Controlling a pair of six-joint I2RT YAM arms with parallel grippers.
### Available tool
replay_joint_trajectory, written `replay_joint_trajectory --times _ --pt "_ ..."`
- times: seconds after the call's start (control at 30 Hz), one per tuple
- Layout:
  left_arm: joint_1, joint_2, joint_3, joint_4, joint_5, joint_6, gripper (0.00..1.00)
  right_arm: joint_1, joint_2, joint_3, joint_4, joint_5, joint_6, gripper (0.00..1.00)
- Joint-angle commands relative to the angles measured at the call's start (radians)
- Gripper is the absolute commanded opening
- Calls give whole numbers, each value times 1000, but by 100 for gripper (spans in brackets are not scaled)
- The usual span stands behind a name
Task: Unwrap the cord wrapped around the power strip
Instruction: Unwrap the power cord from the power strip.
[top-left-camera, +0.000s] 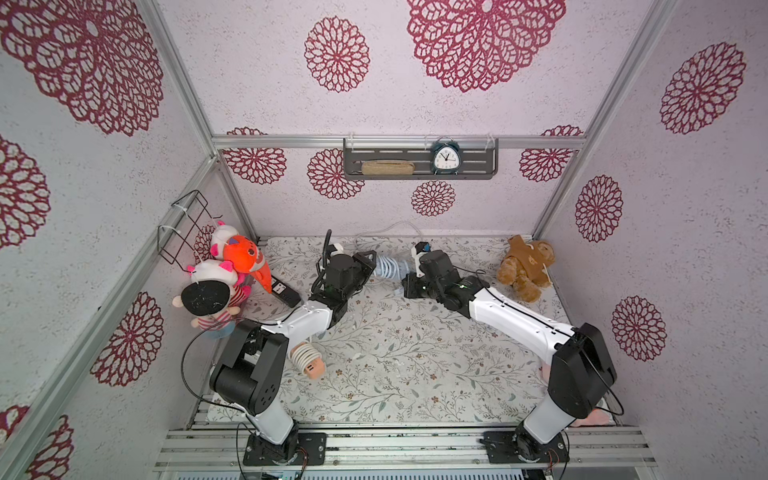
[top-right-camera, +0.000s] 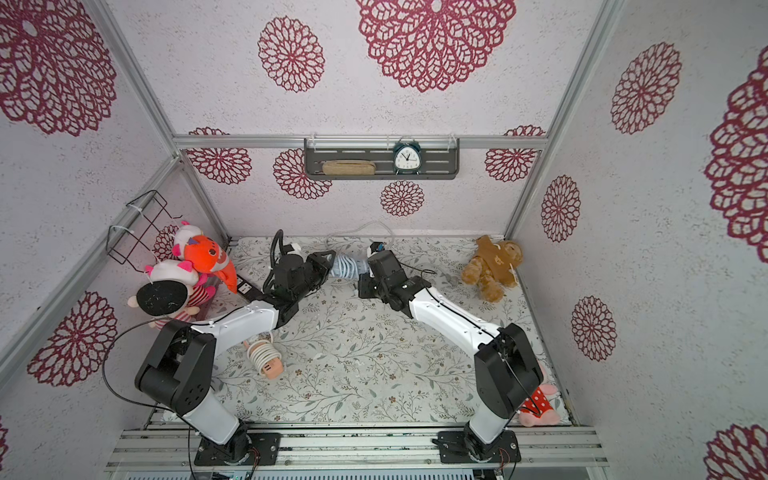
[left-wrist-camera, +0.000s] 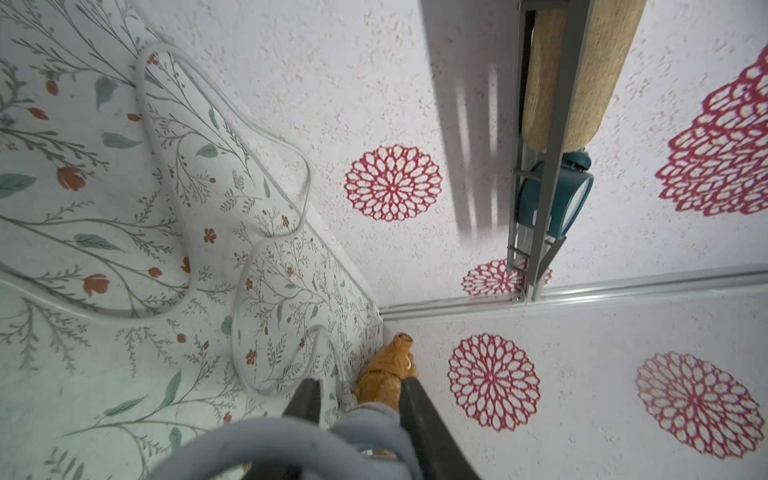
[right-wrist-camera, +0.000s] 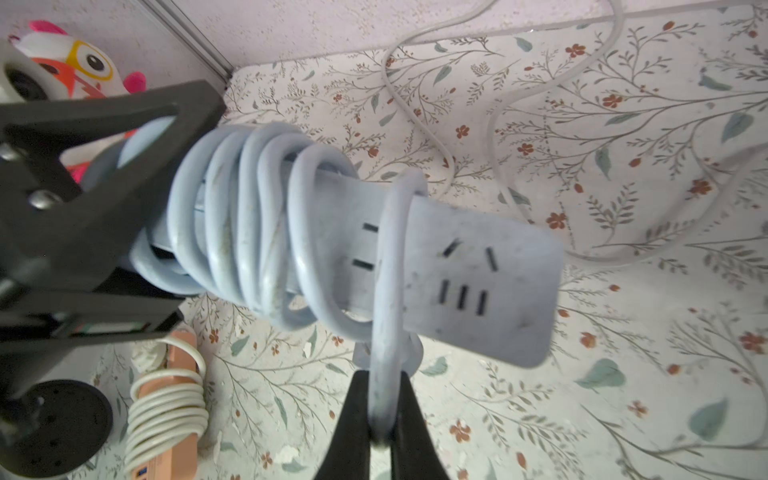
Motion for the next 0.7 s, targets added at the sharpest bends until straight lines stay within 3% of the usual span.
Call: replay_joint_trajectory --times 0.0,0.1,0.23,0.33,0.53,0.67 --pt "85 -39 25 3 219 46 0 -89 -39 74 -131 -66 -81 0" --pt "134 -64 14 -33 338 74 0 -157 -28 97 -156 -179 -126 0" --pt "164 -93 60 -127 448 134 0 -193 26 153 -232 -229 -235 0" --pt "175 -89 72 -79 495 88 0 -199 78 167 -252 -278 -295 0" --pt "225 -40 -16 264 382 -154 0 -198 100 63 -196 -469 -302 0" --pt "237 16 -35 357 246 -200 0 -199 47 12 -208 -586 -343 0"
